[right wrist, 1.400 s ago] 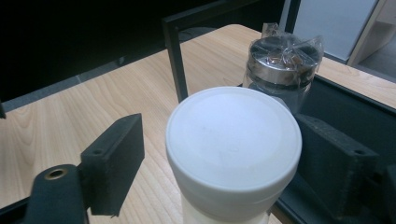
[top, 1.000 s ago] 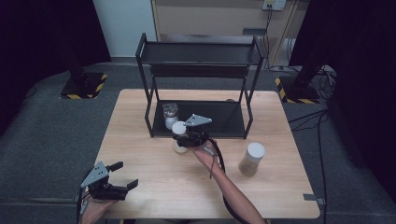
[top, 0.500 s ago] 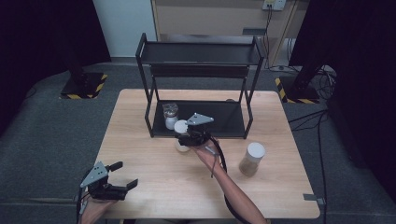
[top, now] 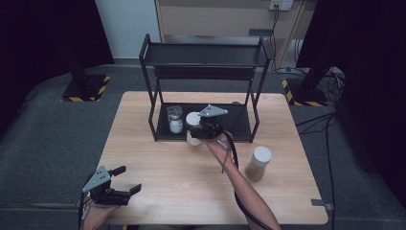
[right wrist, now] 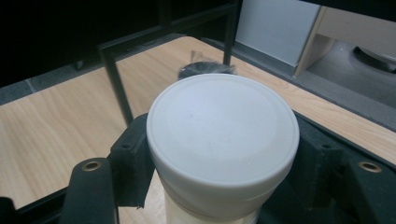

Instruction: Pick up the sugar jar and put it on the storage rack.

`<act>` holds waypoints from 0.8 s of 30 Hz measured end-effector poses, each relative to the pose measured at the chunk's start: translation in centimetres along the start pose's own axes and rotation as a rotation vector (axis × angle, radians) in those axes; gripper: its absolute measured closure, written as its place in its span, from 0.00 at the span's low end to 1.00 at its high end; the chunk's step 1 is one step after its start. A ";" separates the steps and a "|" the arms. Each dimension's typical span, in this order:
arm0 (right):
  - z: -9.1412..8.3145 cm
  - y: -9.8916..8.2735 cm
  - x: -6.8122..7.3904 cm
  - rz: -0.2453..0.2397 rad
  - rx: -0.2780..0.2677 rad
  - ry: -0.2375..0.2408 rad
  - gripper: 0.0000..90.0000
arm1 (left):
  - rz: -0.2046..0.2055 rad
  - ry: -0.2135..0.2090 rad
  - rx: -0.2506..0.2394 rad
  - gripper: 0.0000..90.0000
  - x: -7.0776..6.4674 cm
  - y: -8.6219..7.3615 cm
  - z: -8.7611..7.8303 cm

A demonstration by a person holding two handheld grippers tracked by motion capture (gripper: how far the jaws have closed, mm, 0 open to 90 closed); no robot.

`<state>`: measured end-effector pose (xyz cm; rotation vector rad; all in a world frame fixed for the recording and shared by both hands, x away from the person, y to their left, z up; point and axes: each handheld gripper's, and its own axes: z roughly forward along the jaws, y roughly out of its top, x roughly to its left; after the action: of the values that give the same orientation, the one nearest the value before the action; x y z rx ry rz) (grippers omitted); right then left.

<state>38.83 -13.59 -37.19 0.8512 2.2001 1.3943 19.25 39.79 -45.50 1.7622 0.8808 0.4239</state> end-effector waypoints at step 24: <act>3.3 1.3 -1.6 0.029 0.041 -0.146 0.37 | -0.003 -0.003 0.000 0.01 0.1 -0.1 0.0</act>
<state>42.39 -12.04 -37.42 0.9714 2.1202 1.2622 19.32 39.88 -45.57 1.7611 0.8819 0.4193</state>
